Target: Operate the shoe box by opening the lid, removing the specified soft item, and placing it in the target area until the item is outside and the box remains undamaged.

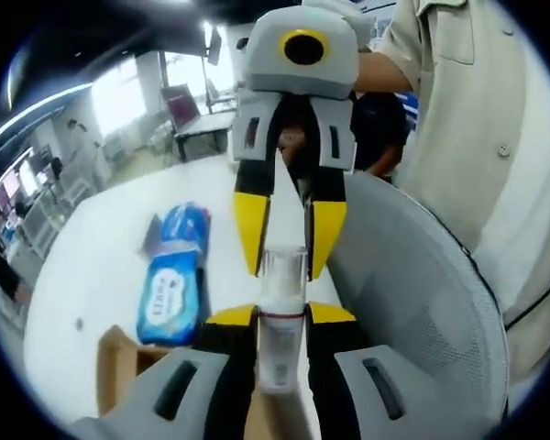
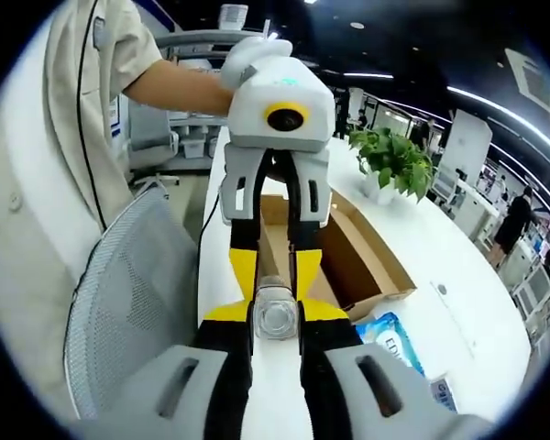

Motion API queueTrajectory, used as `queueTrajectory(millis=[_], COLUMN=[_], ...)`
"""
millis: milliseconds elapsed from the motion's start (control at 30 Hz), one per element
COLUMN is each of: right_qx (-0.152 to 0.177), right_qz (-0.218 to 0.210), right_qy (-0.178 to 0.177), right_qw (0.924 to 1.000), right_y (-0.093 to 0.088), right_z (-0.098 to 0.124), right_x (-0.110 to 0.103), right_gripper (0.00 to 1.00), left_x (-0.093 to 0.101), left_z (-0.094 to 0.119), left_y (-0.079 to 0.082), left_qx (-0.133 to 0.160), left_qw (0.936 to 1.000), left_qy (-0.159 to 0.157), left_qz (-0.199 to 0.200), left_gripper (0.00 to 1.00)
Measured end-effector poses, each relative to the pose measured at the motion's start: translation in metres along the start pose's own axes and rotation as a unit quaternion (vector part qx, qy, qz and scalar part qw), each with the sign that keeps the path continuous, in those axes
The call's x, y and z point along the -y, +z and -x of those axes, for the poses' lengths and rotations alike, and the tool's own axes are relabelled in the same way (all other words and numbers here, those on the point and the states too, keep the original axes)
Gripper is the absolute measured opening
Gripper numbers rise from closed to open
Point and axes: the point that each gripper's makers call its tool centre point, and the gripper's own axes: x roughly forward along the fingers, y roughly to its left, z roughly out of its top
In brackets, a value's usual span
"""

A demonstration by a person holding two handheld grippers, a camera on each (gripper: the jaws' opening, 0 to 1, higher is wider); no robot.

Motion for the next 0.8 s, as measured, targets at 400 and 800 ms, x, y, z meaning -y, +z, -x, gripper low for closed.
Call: queueTrajectory(millis=[400, 800], right_qx=[-0.018, -0.044], right_qz=[0.011, 0.02], right_qy=[0.004, -0.005], right_qw=[0.9998, 0.9988], right_y=[0.004, 0.007], right_z=[0.007, 0.02], right_x=[0.027, 0.066], right_gripper=[0.15, 0.16], left_x=[-0.036, -0.044], left_z=[0.03, 0.076], left_y=[-0.013, -0.039], left_qx=[0.024, 0.033], left_qw=[0.9917, 0.9714], left_qy=[0.116, 0.205], left_qz=[0.052, 0.114], left_gripper=[0.28, 0.36])
